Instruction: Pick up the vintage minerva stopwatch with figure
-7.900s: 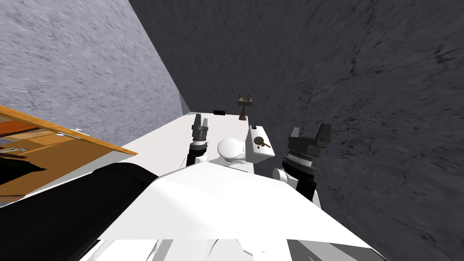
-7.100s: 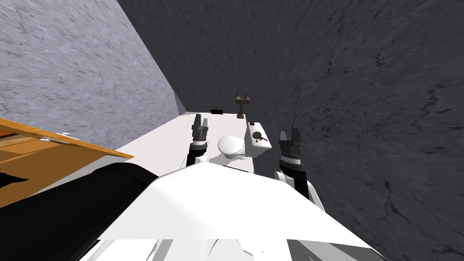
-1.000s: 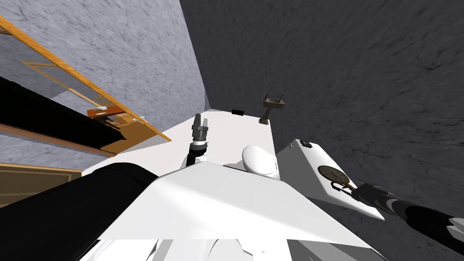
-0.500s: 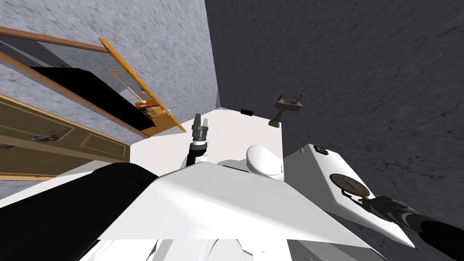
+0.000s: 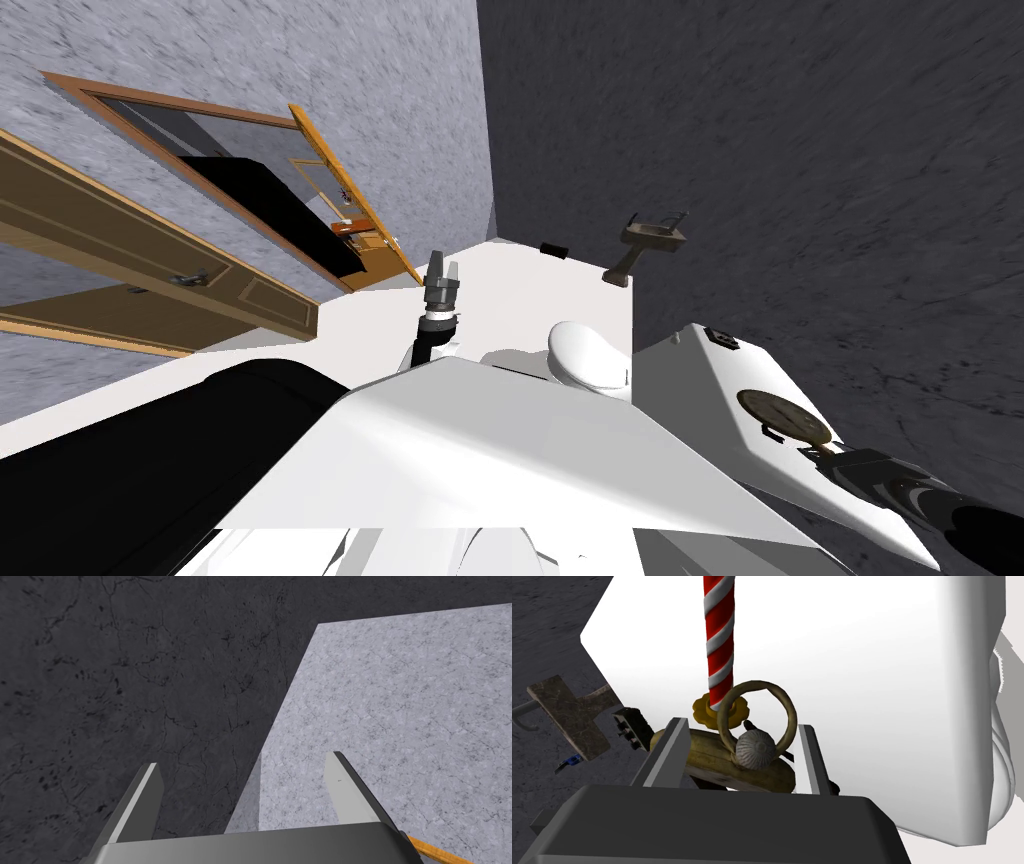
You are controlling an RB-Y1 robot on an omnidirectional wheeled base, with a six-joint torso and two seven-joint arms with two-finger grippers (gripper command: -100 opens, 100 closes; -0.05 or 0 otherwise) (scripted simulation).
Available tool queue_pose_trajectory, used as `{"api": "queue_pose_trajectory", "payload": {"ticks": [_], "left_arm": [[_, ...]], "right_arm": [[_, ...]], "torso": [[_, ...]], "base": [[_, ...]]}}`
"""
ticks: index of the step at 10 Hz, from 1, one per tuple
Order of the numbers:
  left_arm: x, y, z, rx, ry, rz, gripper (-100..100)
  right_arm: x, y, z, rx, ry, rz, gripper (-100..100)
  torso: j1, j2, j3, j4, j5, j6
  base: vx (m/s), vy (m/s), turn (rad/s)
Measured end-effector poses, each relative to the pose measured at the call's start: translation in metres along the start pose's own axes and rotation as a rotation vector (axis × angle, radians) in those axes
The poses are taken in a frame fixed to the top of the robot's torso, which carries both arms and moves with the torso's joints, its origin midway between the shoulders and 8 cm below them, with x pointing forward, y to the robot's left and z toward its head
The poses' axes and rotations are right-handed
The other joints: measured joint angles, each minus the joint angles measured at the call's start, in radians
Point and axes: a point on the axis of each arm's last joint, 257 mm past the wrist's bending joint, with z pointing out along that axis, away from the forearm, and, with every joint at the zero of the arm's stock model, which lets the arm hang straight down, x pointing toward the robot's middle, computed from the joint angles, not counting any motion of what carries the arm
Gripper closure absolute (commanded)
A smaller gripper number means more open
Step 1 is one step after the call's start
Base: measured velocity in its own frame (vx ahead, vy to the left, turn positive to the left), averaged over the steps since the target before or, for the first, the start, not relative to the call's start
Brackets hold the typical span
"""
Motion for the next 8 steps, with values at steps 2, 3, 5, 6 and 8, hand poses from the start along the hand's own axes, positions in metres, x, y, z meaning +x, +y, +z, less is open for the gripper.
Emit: {"api": "queue_pose_trajectory", "payload": {"ticks": [2, 3, 5, 6, 8], "left_arm": [[0.000, 0.000, 0.000, 0.000, 0.000, 0.000, 0], [0.000, 0.000, 0.000, 0.000, 0.000, 0.000, 0], [0.000, 0.000, 0.000, 0.000, 0.000, 0.000, 0], [0.000, 0.000, 0.000, 0.000, 0.000, 0.000, 0], [0.000, 0.000, 0.000, 0.000, 0.000, 0.000, 0]], "right_arm": [[0.000, 0.000, 0.000, 0.000, -0.001, 0.002, 100], [0.000, 0.000, 0.000, 0.000, -0.001, 0.003, 100], [0.000, 0.000, 0.000, 0.000, 0.000, 0.002, 100], [-0.004, -0.002, 0.001, 0.000, -0.007, -0.004, 100], [-0.021, -0.003, 0.000, -0.010, -0.038, -0.047, 100]], "torso": [[-0.001, -0.003, -0.002, -0.001, 0.000, -0.001], [-0.001, -0.003, -0.002, -0.001, 0.000, -0.001], [-0.001, -0.003, -0.002, -0.001, 0.000, -0.001], [-0.001, -0.005, -0.003, -0.002, 0.000, 0.002], [0.001, -0.011, -0.007, -0.003, 0.000, 0.002]], "base": [[0.000, 0.000, 0.000], [0.000, 0.000, 0.000], [0.029, 0.002, -0.094], [0.134, 0.012, -0.421], [0.189, 0.010, -0.364]]}}
